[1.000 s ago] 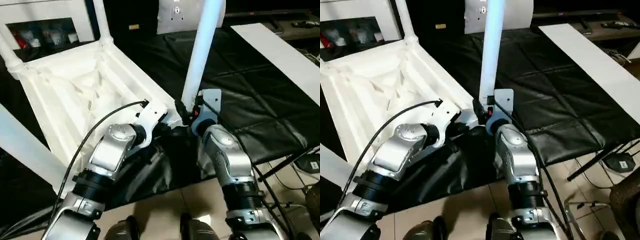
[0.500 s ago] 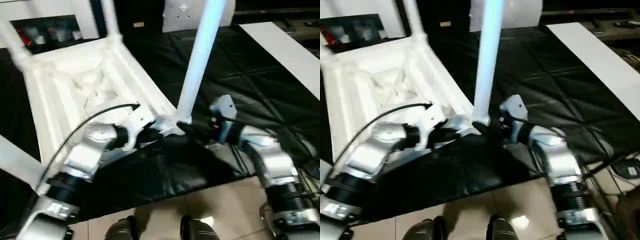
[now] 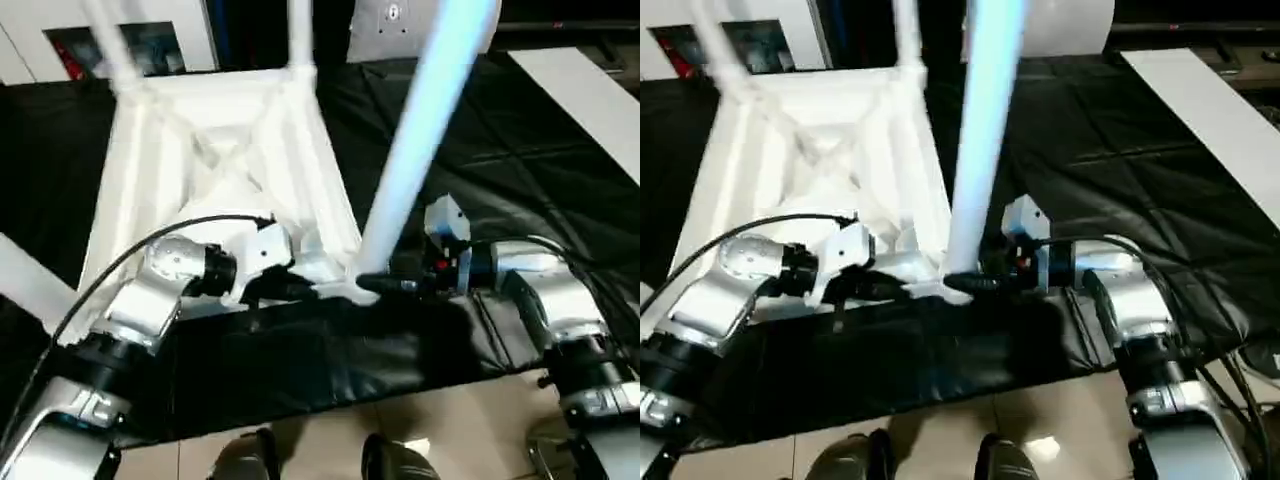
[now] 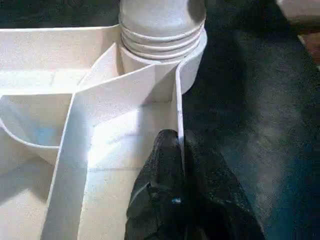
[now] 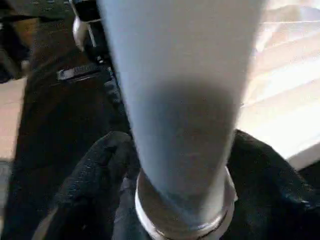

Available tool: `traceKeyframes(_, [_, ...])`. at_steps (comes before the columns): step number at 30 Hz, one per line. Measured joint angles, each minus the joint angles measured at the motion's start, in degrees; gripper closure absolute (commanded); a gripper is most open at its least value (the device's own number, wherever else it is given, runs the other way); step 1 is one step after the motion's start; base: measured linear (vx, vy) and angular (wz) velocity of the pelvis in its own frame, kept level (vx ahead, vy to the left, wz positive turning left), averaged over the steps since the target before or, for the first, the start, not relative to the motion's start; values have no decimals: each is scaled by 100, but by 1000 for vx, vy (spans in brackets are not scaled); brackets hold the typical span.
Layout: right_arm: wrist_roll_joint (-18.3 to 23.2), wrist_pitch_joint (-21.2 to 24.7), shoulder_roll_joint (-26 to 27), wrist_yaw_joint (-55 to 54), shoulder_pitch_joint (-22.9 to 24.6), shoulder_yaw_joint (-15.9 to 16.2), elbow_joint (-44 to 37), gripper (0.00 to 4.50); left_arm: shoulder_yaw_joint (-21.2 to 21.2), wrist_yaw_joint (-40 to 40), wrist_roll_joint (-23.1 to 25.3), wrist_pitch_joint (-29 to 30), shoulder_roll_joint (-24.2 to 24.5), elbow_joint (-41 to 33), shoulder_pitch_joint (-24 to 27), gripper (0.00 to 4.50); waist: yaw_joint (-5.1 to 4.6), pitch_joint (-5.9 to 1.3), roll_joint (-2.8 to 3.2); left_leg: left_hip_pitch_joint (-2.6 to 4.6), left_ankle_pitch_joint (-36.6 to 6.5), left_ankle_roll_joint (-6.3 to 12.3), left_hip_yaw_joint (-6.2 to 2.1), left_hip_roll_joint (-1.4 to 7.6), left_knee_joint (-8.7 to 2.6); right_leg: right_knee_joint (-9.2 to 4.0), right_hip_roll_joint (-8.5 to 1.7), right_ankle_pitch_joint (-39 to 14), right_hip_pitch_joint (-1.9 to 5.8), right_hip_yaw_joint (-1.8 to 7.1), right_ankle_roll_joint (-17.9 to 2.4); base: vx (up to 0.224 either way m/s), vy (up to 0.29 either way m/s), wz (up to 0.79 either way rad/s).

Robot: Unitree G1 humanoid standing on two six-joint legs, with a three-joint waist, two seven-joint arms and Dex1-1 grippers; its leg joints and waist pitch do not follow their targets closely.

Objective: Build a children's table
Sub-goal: Rotate leg to tighten

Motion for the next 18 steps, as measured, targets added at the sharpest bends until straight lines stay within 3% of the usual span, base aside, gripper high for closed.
traceKeyframes(11, [60,21,-109,547,-165,94,168,242,-86,-311,-48,-251,21,167,-78,450,1,1,-29,-2,-9,-15,7,3,26,0,-1,9,8,5,-14,0,0,0])
traceKeyframes(18, [106,174,-141,554,-32,91,-56,252,-113,-361,-59,-280,17,175,-82,450,33,0,-28,1,-10,-16,7,4,24,3,-1,9,13,4,-15,0,0,0])
